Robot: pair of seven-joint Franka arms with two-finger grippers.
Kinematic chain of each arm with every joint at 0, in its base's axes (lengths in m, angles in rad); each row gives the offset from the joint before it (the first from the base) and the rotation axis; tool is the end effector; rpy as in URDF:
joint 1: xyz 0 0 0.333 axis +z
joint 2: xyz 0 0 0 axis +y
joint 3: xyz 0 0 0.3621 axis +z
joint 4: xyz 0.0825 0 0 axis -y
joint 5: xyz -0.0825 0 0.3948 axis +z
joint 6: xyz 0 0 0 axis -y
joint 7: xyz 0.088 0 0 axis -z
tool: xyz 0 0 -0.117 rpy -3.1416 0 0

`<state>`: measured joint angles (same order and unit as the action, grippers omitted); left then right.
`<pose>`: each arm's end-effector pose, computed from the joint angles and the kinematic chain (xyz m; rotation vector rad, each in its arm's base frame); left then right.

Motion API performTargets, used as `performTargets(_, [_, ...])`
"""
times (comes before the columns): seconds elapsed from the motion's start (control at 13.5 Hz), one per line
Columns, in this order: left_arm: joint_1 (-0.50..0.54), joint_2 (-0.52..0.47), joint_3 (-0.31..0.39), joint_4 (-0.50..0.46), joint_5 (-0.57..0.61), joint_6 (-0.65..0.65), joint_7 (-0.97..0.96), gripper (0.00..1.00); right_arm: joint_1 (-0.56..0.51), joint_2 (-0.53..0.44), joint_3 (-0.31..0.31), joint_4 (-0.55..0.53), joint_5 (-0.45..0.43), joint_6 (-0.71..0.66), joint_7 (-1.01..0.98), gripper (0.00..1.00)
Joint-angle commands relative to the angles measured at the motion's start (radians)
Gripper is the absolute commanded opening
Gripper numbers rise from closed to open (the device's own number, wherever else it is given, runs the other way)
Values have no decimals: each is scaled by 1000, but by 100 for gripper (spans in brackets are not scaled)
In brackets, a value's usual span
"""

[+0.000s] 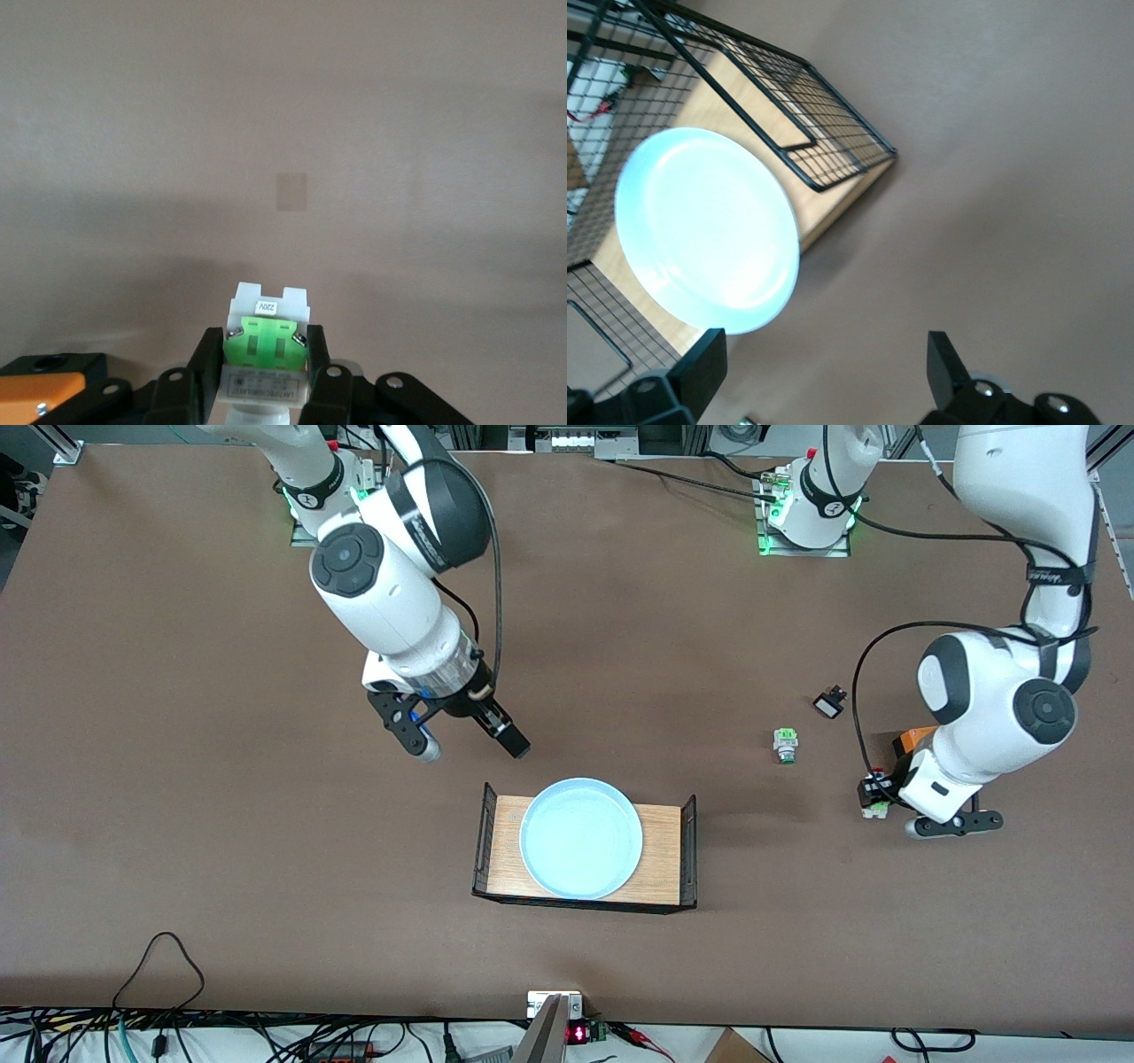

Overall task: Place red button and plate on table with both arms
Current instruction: 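Lower the button onto the table while the right gripper reaches the plate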

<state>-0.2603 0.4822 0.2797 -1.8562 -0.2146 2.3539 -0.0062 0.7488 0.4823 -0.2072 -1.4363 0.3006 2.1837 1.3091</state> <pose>0.6732 -0.0072 0.2961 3.1065 0.2204 0.0633 0.6236 0.4271 0.4753 -2.5529 1.1868 -0.0353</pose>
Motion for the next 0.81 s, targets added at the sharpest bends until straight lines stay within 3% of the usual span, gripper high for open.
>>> performTargets(0.0, [9, 55, -8, -3, -29, 42, 22, 0, 6, 48, 3, 33, 15, 74, 36, 100])
performTargets(0.59, [9, 156, -14, -1, -68, 107, 32, 3, 6, 153, 28, 34, 15, 246, 79, 100])
performTargets(0.67, [9, 157, -14, 2, -68, 107, 37, 11, 6, 165, 28, 34, 15, 252, 79, 100])
performTargets(0.74, [9, 158, -14, 3, -69, 105, 46, 29, 6, 174, 28, 34, 15, 263, 79, 100])
